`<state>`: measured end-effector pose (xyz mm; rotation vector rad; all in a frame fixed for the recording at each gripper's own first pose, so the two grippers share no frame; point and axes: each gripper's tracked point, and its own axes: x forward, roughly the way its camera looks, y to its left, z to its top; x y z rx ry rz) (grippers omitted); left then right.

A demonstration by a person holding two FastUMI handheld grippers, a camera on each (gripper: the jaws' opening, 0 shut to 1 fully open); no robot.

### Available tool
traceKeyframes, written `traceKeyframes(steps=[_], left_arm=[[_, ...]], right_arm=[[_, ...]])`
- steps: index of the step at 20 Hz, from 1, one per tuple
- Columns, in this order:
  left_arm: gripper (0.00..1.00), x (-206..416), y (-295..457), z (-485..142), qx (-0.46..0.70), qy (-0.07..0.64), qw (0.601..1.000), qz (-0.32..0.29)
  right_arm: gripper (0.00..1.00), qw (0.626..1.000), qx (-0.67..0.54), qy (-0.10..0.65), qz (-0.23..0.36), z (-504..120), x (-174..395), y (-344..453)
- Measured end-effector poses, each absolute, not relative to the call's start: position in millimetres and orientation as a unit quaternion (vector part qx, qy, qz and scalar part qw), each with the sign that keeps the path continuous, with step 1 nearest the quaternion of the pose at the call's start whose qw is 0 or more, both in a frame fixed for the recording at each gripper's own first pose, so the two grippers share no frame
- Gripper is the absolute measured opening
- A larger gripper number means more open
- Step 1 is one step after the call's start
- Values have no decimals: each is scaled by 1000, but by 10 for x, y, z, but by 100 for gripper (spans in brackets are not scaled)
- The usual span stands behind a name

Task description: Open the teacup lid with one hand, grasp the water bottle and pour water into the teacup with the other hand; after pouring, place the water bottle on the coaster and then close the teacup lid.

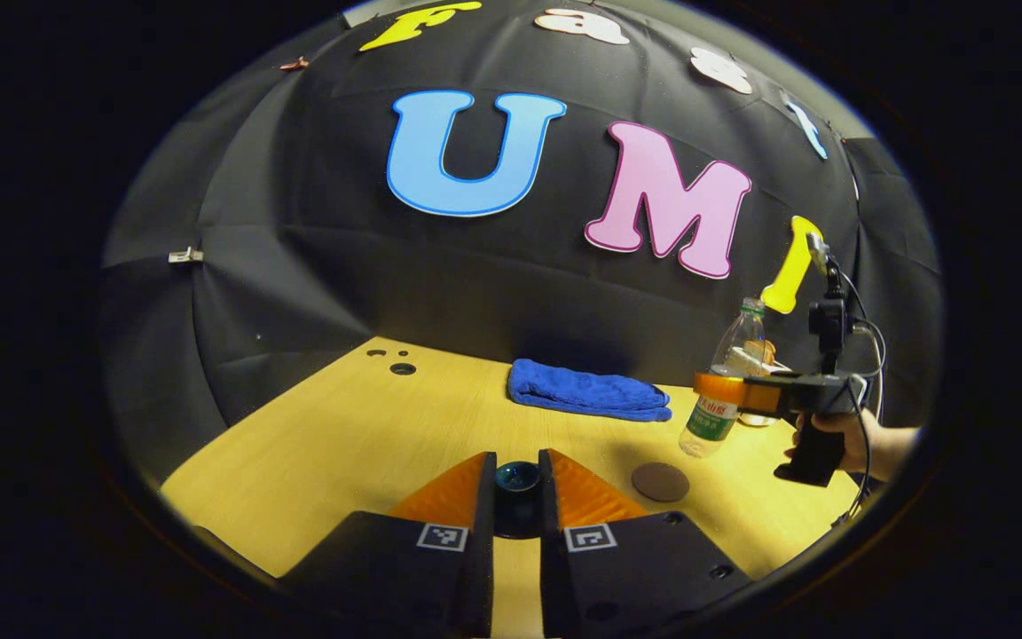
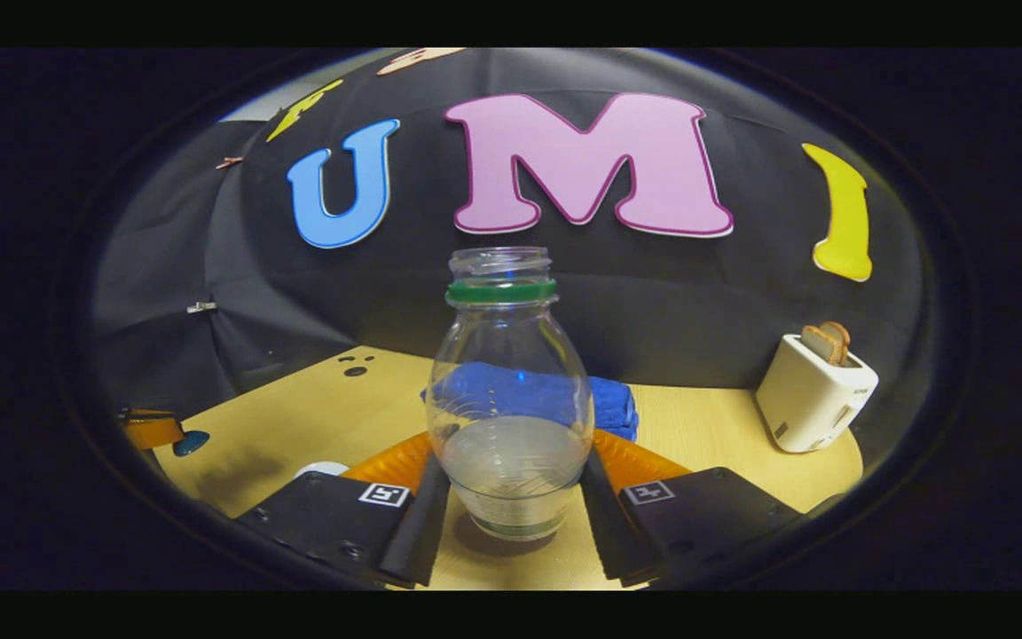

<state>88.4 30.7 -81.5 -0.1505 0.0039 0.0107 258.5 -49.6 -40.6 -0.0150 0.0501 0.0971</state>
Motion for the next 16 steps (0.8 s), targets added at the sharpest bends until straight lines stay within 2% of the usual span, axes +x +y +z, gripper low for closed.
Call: traceKeyframes(steps=[1,2,3,8,9,11,15,16], left_arm=[[22,953,289,-860,-79,3,997,5],[29,1011,293,-906,-82,6,997,6],[25,1057,296,-940,-84,6,996,6],[25,1222,376,-920,-91,-7,996,18],[25,1230,382,-928,-90,-7,996,21],[25,1231,370,-963,-89,-4,996,23],[25,1262,301,-1023,-78,4,997,25],[29,1265,268,-1021,-76,5,997,22]], right_arm=[[72,999,-13,17,48,-452,2618,-504],[72,998,-14,12,52,-492,2640,-489],[72,998,-17,8,57,-552,2663,-460],[75,997,-29,33,60,-1056,2737,-450],[74,998,-23,13,56,-998,2762,-468],[74,998,-15,19,56,-1034,2753,-480],[80,998,-9,29,59,-1102,2760,-515],[83,998,-9,33,59,-1122,2762,-530]])
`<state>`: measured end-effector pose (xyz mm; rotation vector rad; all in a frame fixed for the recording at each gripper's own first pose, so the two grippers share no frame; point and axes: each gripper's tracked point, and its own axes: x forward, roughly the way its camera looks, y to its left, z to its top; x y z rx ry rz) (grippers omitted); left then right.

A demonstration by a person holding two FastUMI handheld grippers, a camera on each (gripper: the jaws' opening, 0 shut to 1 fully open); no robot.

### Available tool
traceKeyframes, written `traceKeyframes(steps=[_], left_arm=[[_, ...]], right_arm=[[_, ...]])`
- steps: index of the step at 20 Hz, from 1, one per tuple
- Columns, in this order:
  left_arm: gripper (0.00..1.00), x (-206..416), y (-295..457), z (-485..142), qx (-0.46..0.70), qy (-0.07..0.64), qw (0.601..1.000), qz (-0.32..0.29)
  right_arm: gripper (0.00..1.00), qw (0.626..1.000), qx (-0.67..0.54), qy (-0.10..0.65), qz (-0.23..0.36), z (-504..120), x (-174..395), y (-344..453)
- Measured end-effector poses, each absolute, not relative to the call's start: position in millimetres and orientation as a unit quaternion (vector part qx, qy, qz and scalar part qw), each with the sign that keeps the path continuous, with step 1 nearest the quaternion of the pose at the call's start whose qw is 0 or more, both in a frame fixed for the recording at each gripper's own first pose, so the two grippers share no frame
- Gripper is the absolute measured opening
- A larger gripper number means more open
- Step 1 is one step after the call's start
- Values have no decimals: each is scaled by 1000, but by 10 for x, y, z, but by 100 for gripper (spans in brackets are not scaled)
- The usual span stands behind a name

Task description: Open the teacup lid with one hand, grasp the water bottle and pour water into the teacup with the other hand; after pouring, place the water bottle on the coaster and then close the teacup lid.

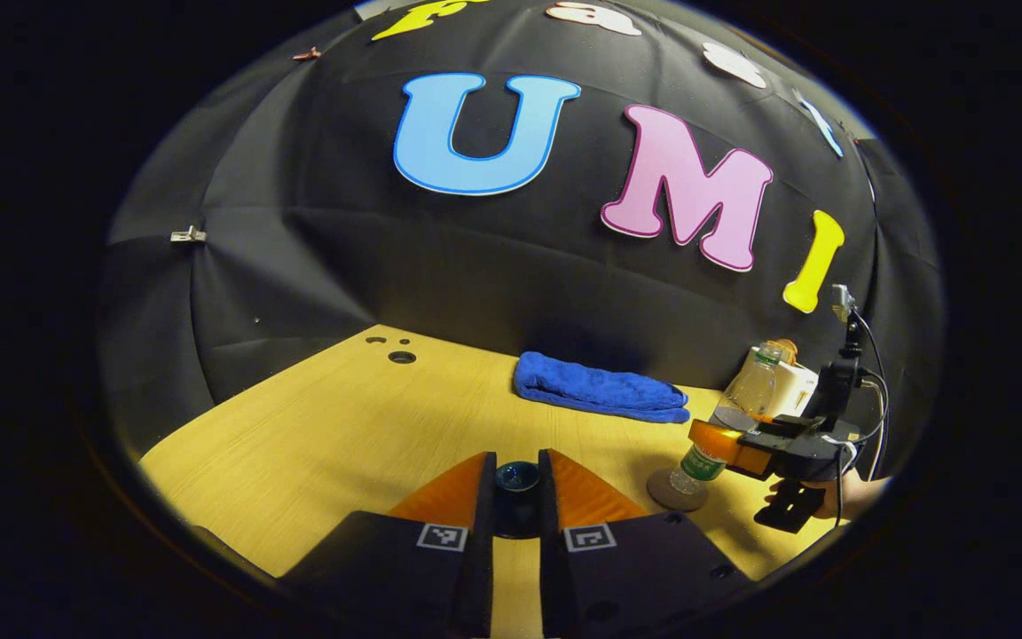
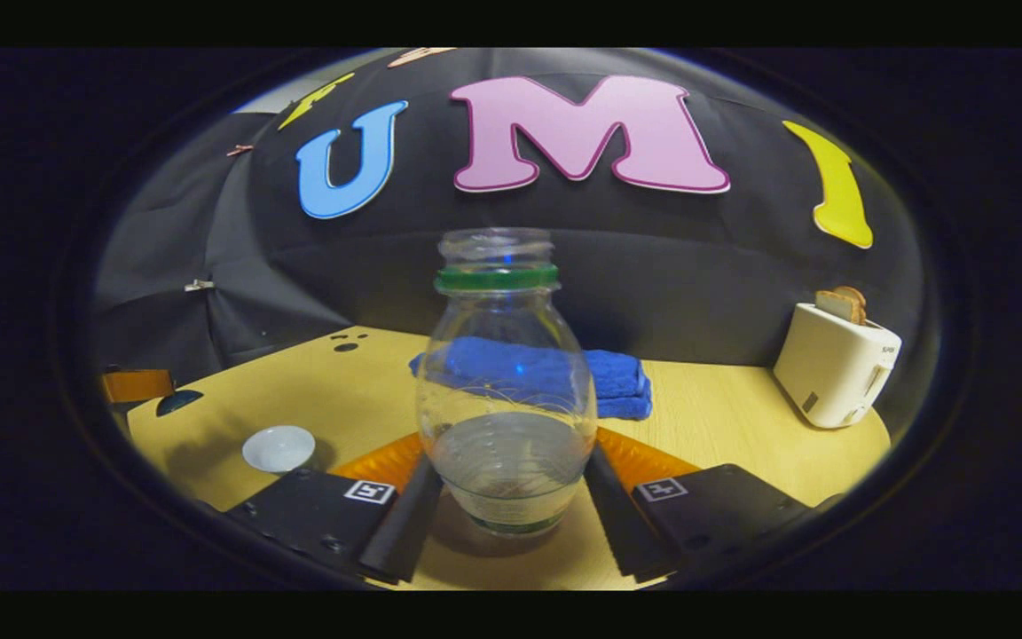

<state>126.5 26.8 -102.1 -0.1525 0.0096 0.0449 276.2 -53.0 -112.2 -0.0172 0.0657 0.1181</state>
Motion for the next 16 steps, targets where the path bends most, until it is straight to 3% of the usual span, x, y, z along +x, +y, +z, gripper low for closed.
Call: traceKeyframes(steps=[1,2,5,9,15,16], left_arm=[[25,1289,232,-1021,-75,5,997,20],[29,1305,201,-1006,-73,4,997,18],[25,1358,114,-985,-60,-1,998,13],[29,1481,27,-948,-52,-6,999,5],[25,1803,-23,-1148,-49,6,999,5],[29,1853,-51,-1166,-45,3,999,2]], right_arm=[[89,998,-9,36,60,-1129,2762,-536],[100,998,-12,36,59,-1136,2768,-540],[100,998,-17,32,57,-1112,2730,-580],[100,998,-21,26,53,-1100,2624,-637],[100,997,-3,59,51,-1359,2337,-678],[100,997,-6,61,49,-1380,2283,-705]])
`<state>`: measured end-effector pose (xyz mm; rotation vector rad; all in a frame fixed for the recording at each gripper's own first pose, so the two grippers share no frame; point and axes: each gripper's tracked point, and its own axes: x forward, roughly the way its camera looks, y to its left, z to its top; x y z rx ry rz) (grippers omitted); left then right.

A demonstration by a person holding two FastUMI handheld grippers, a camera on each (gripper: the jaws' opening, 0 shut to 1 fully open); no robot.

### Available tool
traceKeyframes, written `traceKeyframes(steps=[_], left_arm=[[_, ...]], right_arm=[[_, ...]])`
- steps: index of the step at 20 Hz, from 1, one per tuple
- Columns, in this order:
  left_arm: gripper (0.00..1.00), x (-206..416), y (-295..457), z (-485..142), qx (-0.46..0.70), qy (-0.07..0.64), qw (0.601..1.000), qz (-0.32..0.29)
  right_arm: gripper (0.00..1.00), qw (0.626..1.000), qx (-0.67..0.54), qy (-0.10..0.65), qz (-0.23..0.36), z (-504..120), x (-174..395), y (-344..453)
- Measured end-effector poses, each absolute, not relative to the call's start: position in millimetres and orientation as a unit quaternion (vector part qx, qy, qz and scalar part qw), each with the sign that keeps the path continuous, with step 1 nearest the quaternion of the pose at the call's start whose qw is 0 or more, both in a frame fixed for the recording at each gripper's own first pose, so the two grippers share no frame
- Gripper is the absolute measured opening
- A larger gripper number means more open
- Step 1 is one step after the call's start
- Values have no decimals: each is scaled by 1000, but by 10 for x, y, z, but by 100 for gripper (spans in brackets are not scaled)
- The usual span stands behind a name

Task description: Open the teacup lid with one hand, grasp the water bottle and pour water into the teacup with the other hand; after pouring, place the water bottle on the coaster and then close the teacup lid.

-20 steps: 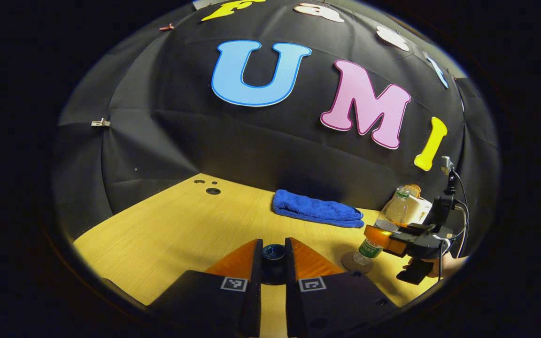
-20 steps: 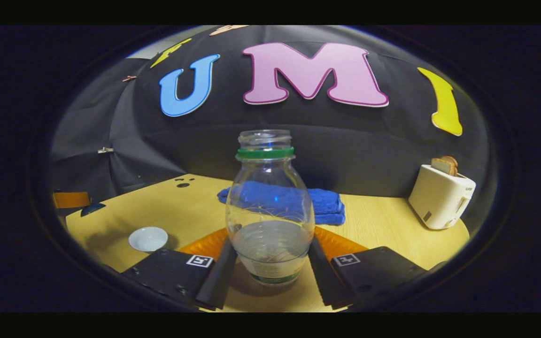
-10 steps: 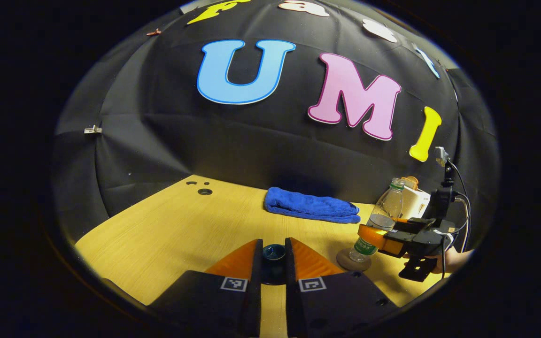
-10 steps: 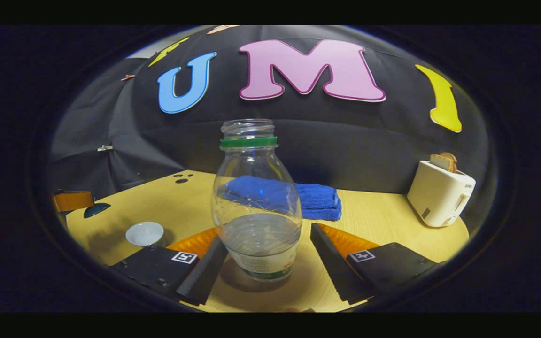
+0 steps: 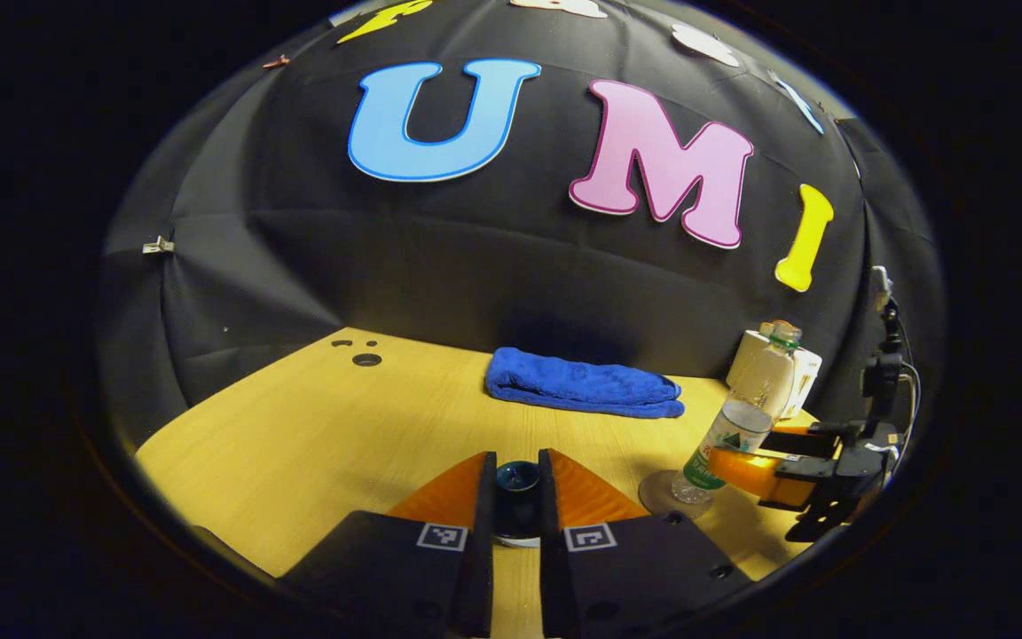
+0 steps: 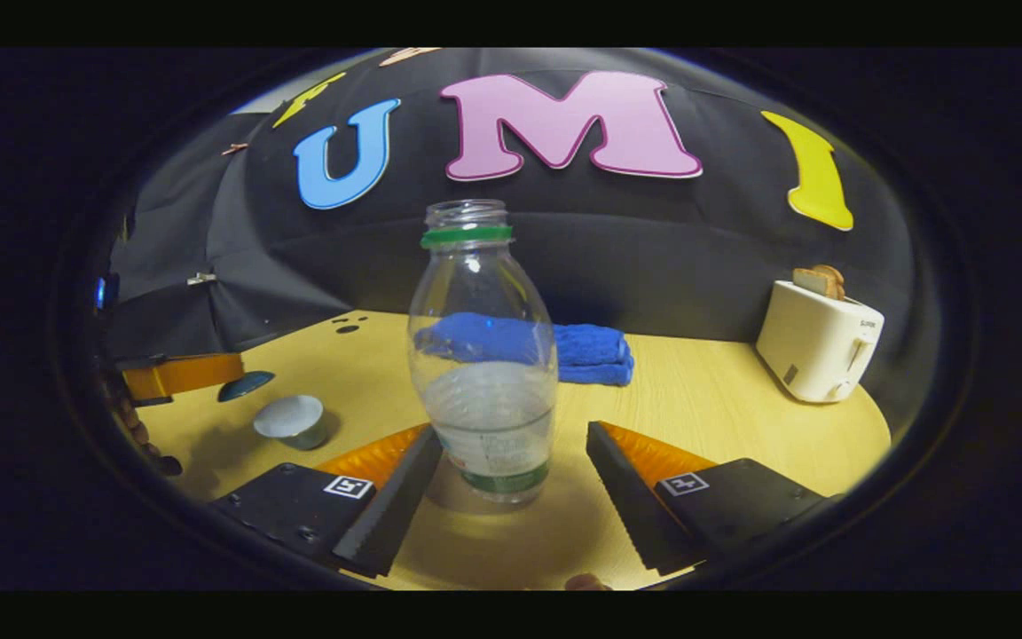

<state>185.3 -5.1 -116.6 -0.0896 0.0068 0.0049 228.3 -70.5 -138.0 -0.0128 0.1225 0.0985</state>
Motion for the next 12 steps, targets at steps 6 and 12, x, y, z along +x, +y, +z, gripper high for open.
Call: traceKeyframes(steps=[6,12], left_arm=[[25,2065,-230,-1389,8,5,1000,-9],[22,2081,-248,-1462,31,2,999,-11]], right_arm=[[100,996,-29,62,50,-1419,2119,-766],[96,996,-29,61,58,-1420,2088,-614]])
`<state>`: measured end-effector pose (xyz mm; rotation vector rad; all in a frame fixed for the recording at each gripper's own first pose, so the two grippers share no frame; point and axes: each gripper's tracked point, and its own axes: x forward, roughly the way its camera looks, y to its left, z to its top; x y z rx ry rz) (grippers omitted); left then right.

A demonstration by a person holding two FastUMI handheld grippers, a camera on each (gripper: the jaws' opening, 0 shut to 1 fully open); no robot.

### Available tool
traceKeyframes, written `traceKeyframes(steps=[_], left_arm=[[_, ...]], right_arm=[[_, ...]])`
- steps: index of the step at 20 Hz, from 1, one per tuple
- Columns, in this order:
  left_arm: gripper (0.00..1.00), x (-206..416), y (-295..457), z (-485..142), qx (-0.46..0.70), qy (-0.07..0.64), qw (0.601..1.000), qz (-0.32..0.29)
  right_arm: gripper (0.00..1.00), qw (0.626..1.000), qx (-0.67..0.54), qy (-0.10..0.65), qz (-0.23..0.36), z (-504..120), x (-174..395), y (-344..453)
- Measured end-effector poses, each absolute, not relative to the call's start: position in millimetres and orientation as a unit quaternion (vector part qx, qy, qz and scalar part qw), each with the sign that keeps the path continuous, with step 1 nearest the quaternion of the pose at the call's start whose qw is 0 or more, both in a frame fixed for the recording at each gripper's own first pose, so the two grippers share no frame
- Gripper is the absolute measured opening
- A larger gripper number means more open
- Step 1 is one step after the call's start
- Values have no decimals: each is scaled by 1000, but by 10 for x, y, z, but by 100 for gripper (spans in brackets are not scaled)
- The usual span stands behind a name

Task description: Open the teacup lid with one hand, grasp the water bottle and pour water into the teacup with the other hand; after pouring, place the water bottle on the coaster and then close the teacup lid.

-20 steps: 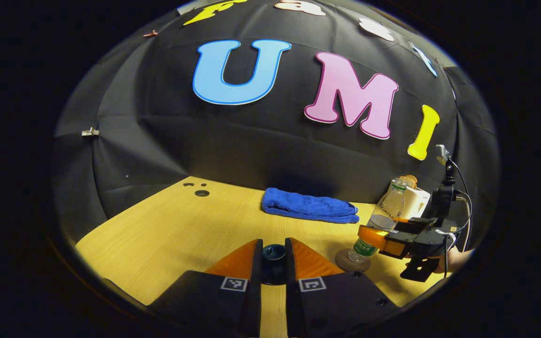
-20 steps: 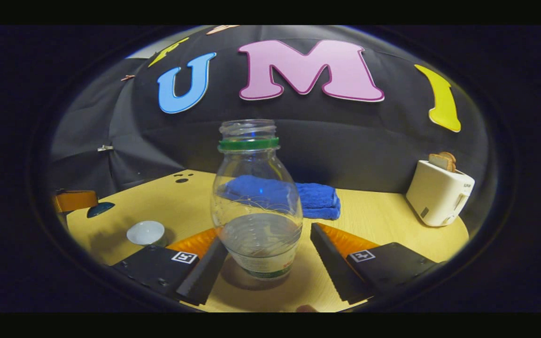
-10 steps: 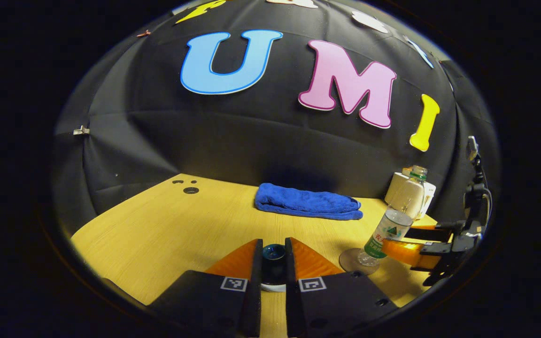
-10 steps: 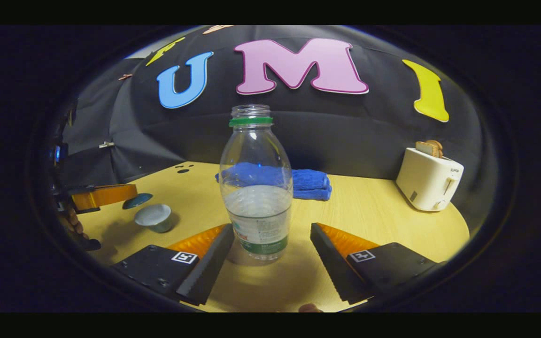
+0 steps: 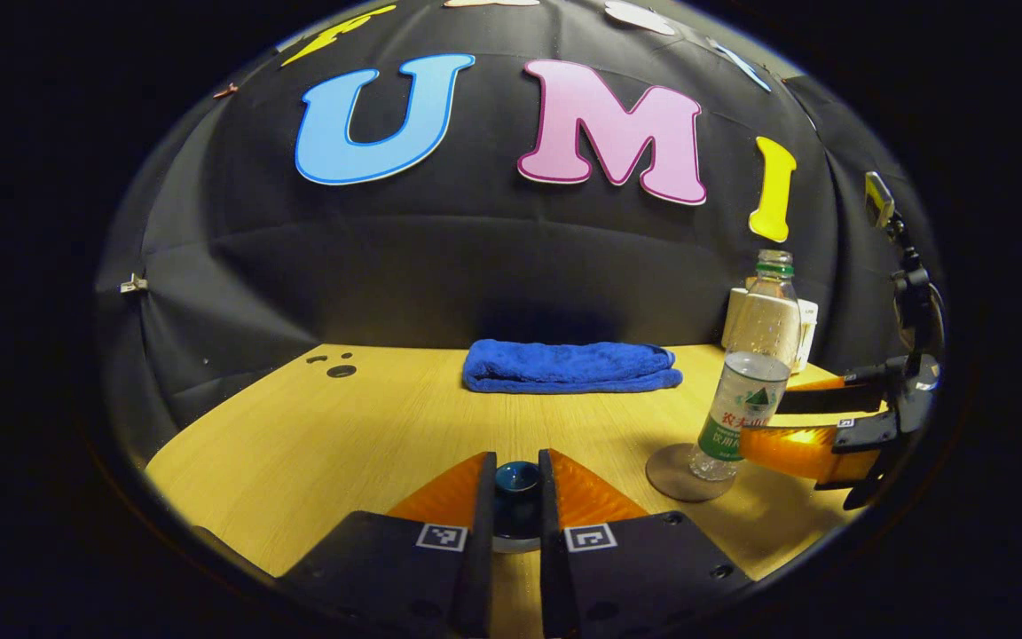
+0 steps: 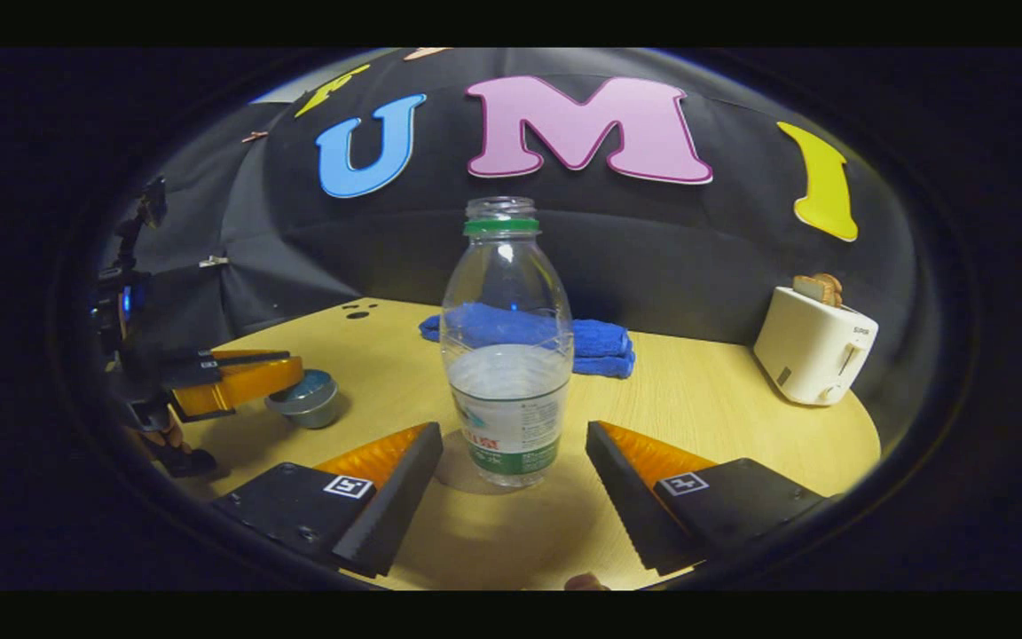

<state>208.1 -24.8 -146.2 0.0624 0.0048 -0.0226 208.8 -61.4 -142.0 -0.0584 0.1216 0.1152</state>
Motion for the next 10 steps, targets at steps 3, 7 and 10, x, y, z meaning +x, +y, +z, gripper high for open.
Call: traceKeyframes(steps=[3,7,10], left_arm=[[22,2104,-237,-1485,41,0,999,-10],[32,2103,-247,-1569,51,2,999,-8],[27,2082,-250,-1543,58,-2,998,-4]], right_arm=[[96,996,-34,68,50,-1489,1987,-658],[98,995,-21,82,50,-1561,1828,-671],[98,995,-26,81,46,-1530,1734,-700]])
